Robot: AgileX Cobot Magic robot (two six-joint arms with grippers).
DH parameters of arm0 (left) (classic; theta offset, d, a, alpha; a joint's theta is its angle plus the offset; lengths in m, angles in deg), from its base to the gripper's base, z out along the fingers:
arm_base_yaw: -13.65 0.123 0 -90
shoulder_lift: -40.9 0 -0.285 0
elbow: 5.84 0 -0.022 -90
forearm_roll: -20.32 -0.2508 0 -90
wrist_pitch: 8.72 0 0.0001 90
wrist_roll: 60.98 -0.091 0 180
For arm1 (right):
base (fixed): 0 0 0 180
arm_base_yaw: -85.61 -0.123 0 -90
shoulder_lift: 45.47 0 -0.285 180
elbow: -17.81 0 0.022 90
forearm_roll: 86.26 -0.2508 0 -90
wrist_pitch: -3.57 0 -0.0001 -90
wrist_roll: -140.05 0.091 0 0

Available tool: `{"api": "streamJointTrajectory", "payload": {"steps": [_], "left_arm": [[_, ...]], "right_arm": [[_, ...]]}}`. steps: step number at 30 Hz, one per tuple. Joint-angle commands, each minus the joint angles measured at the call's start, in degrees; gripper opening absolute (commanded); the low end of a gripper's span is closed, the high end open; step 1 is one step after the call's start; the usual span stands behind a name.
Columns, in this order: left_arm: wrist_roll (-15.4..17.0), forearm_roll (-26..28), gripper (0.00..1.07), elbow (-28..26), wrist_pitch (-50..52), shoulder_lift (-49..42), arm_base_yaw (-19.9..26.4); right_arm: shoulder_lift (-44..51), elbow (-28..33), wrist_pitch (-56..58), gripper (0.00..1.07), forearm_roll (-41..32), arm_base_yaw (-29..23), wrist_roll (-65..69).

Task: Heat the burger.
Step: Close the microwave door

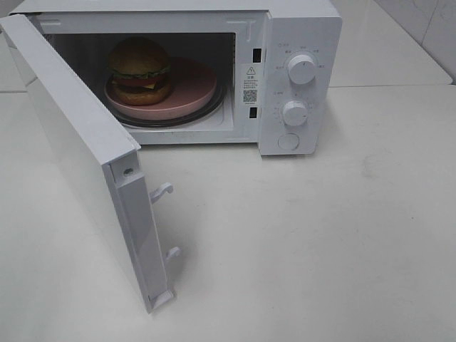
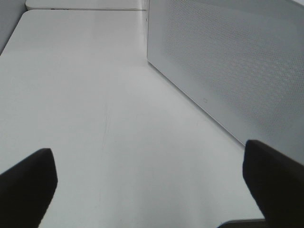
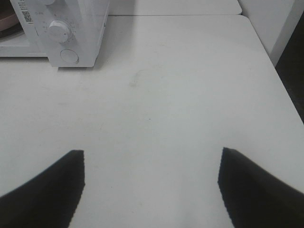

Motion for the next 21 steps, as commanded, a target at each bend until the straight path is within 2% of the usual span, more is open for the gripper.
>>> {"api": "streamJointTrajectory", "payload": {"steps": [1, 8, 11, 12, 14, 15, 16, 17, 19, 20, 21], "left_arm": [[-0.1, 0.6, 1.0, 0.2, -0.1, 0.7, 0.2], [-0.2, 3.1, 0.98, -1.4, 1.6, 3.8, 0.2], [-1.2, 3.3, 0.94, -1.9, 4.4, 6.0, 0.2], [-2.8, 3.3, 0.89, -1.9, 5.7, 7.4, 0.2], [-3.0, 3.3, 0.87, -1.9, 6.2, 8.3, 0.2], [-3.4, 3.3, 0.77, -1.9, 7.8, 10.0, 0.2], [-3.4, 3.3, 0.73, -1.9, 8.7, 10.5, 0.2], [-3.4, 3.3, 0.73, -1.9, 8.7, 10.5, 0.2], [-3.4, 3.4, 0.46, -1.1, 13.0, 13.2, 0.2], [-3.4, 3.4, 0.46, -1.1, 13.0, 13.2, 0.2], [-3.4, 3.4, 0.38, -0.9, 14.0, 14.1, 0.2]], "right_arm": [[1.5, 0.1, -0.7, 0.75, -0.1, 0.2, -0.3], [1.5, 0.1, -0.7, 0.75, -0.1, 0.2, -0.3], [1.5, 0.1, -0.7, 0.75, -0.1, 0.2, -0.3], [1.5, 0.1, -0.7, 0.75, -0.1, 0.2, -0.3], [1.5, 0.1, -0.7, 0.75, -0.1, 0.2, -0.3], [1.5, 0.1, -0.7, 0.75, -0.1, 0.2, -0.3], [1.5, 0.1, -0.7, 0.75, -0.1, 0.2, -0.3], [1.5, 0.1, -0.7, 0.75, -0.1, 0.2, -0.3], [1.5, 0.1, -0.7, 0.75, -0.1, 0.2, -0.3], [1.5, 0.1, -0.7, 0.75, -0.1, 0.2, -0.3], [1.5, 0.1, -0.7, 0.75, -0.1, 0.2, -0.3]]}}
